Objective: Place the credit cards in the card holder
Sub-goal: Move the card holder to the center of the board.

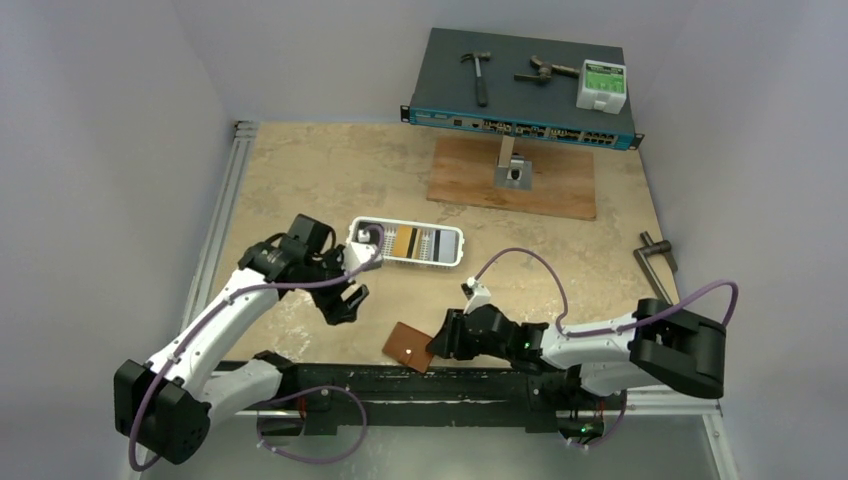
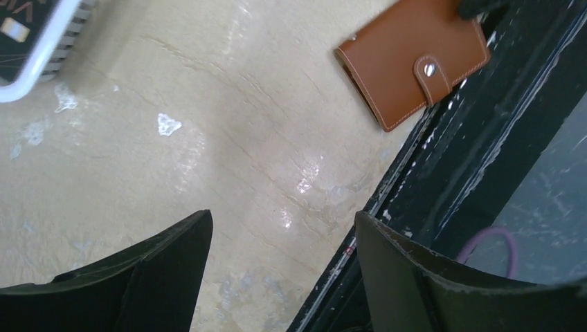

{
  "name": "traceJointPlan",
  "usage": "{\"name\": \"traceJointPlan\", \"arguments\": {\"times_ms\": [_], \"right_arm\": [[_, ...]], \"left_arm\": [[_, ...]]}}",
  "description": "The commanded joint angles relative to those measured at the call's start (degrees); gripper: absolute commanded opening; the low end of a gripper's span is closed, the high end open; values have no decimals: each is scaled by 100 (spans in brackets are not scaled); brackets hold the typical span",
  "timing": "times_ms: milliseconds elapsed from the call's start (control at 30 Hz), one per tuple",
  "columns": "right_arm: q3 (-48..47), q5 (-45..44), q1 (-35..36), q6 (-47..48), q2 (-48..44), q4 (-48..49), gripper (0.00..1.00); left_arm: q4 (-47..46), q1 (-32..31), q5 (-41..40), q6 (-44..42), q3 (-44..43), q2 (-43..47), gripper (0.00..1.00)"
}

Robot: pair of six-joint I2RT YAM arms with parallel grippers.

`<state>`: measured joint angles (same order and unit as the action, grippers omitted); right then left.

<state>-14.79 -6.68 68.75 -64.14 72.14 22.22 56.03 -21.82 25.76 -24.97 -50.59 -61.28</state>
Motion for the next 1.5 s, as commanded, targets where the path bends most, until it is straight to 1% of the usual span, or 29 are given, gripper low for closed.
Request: {"name": "traceJointPlan", "arguments": {"times_ms": [0,133,200,400,433,467,500,533,567,667,733,800,867,933,1067,1267,1367,1467], "right_arm": [[-200,-66,-124,65,277,-296,32],[-410,-72,-650,261,437,-240,8],[-533,-18,-945,413,546,-189,0],[-1058,250,-1649,1069,907,-120,0],[-1160,300,-1736,1189,971,-122,0],[-1313,376,-1774,1330,1025,-157,0],[-1408,452,-1785,1481,1059,-230,3],[-1483,500,-1786,1621,1060,-336,18],[-1488,506,-1786,1726,1012,-416,27],[-1278,349,-1786,1771,644,-604,49],[-1070,338,-1786,1687,404,-626,56],[-833,379,-1791,1551,308,-524,56],[-630,463,-1787,1402,401,-273,55],[-508,617,-1786,1285,594,73,54],[-592,960,-1786,1242,1090,577,53],[-655,1275,-1786,1140,1446,973,51],[-590,1393,-1786,1007,1522,1202,48],[-499,1577,-1786,853,1449,1593,43]], "left_arm": [[-918,-750,-669,-942,664,436,74],[-1427,-1362,-1334,-1442,1089,458,73],[-1661,-1539,-1538,-1576,1141,280,73],[-2179,-1889,-1838,-1490,1130,-359,70],[-2248,-1936,-1820,-1421,1100,-431,71],[-2277,-1939,-1775,-1298,1024,-491,75],[-2284,-1942,-1735,-1119,914,-564,78],[-2234,-1940,-1660,-976,776,-657,79],[-2130,-1940,-1567,-813,631,-743,80],[-1937,-1943,-1262,-364,336,-947,80],[-2014,-1940,-1092,-139,347,-969,80],[-2202,-1951,-1020,-48,469,-962,80],[-2447,-2033,-1168,-105,626,-959,79],[-2623,-2167,-1376,-335,746,-985,79],[-3206,-2500,-1979,-909,1100,-991,79],[-3900,-2708,-2499,-1434,1462,-1318,78],[-4203,-2753,-2711,-1369,1498,-1630,74],[-4338,-2856,-2896,-1266,1385,-1865,67]]}}
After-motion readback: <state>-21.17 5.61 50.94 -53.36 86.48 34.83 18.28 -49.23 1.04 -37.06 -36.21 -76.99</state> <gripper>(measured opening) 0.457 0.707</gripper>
